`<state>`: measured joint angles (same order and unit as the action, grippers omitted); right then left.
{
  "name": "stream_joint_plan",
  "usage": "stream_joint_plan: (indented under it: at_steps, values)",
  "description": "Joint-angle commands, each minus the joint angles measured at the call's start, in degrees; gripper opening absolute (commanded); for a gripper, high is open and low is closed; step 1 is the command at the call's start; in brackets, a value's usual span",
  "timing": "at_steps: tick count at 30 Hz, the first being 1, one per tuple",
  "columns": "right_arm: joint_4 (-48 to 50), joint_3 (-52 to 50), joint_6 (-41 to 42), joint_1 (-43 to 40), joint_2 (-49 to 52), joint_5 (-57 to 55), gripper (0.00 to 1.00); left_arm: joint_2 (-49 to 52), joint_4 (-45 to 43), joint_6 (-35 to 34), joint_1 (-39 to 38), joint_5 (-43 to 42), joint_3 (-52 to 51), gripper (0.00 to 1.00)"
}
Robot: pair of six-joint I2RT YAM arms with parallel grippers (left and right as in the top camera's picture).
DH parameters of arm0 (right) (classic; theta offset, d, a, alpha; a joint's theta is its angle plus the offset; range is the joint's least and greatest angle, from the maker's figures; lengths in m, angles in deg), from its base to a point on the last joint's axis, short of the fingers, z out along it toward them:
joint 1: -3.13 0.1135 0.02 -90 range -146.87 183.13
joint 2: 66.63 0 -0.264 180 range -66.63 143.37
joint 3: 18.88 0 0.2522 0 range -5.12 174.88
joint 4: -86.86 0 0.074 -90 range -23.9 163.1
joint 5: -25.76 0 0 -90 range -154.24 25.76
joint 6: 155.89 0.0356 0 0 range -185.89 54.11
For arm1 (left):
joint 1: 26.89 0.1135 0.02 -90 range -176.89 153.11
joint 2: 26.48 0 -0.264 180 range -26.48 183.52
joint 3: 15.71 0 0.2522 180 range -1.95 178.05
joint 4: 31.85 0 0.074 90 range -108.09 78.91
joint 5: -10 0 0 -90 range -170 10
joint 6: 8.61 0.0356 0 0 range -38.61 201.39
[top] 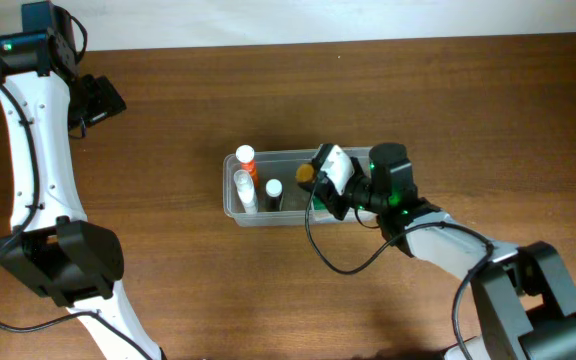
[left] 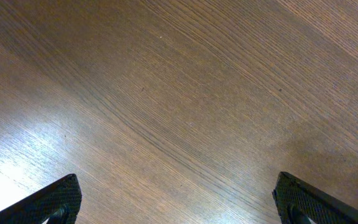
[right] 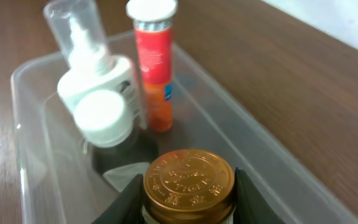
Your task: Pack container
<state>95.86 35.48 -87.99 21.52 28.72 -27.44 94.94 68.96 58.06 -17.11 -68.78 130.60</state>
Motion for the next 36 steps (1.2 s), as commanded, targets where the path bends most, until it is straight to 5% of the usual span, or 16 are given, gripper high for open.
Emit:
stream_joint_plan:
  at_steps: [1, 14, 16, 19, 30, 36]
  values:
    - [1.07, 0.11, -3.63, -0.2, 2.45, 3.72, 0.04, 0.11, 0.04, 0.28, 0.13, 0.61, 0.72, 0.99]
    - [6.97, 0.13, -3.56, -0.2, 8.26, 4.85, 0.05, 0.11, 0.04, 0.28, 0.13, 0.61, 0.72, 0.99]
    - [7.32, 0.13, -3.54, -0.2, 8.26, 4.85, 0.16, 0.11, 0.04, 0.28, 0.13, 0.61, 0.72, 0.99]
    - [8.24, 0.13, -1.64, -0.31, 8.26, 4.83, 0.5, 0.11, 0.04, 0.28, 0.13, 0.61, 0.72, 0.99]
    - [11.1, 0.13, 4.39, -2.78, 8.22, 5.81, 0.75, 0.11, 0.04, 0.28, 0.13, 0.61, 0.72, 1.0]
    - [16.59, 0.2, 8.26, -5.9, 7.85, 18.34, 0.87, 0.11, 0.04, 0.28, 0.13, 0.61, 0.72, 0.99]
